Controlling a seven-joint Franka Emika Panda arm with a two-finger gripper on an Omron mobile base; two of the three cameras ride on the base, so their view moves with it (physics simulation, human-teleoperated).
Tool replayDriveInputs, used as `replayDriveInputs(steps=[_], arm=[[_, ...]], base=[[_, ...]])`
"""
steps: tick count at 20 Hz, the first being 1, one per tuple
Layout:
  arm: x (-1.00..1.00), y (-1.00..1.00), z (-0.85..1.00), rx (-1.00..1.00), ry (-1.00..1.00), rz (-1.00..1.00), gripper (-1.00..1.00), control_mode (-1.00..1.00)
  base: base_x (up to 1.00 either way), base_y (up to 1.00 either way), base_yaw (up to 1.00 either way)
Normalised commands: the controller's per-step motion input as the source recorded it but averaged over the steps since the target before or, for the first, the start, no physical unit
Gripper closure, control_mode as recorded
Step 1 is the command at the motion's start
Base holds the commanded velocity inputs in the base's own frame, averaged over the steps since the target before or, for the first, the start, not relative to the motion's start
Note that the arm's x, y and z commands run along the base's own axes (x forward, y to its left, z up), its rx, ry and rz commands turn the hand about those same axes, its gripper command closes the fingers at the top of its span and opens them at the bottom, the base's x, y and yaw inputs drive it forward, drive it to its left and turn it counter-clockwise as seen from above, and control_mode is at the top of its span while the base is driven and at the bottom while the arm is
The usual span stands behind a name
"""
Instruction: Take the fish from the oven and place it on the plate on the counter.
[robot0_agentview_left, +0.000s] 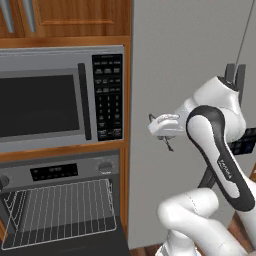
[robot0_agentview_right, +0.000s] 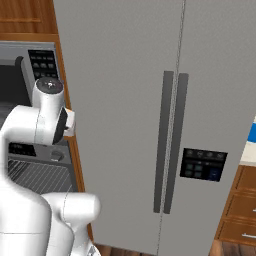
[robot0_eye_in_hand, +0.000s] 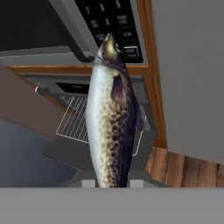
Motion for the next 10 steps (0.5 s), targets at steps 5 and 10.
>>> replayDriveInputs(steps=[5,10], arm=[[0.0,-0.91,0.53,-0.15,0.0,0.0,1.0,-1.0],[-0.19,-0.65,0.35,-0.25,0.0,0.0,1.0,-1.0]], base=[[0.0,0.0,0.0],[0.0,0.0,0.0]])
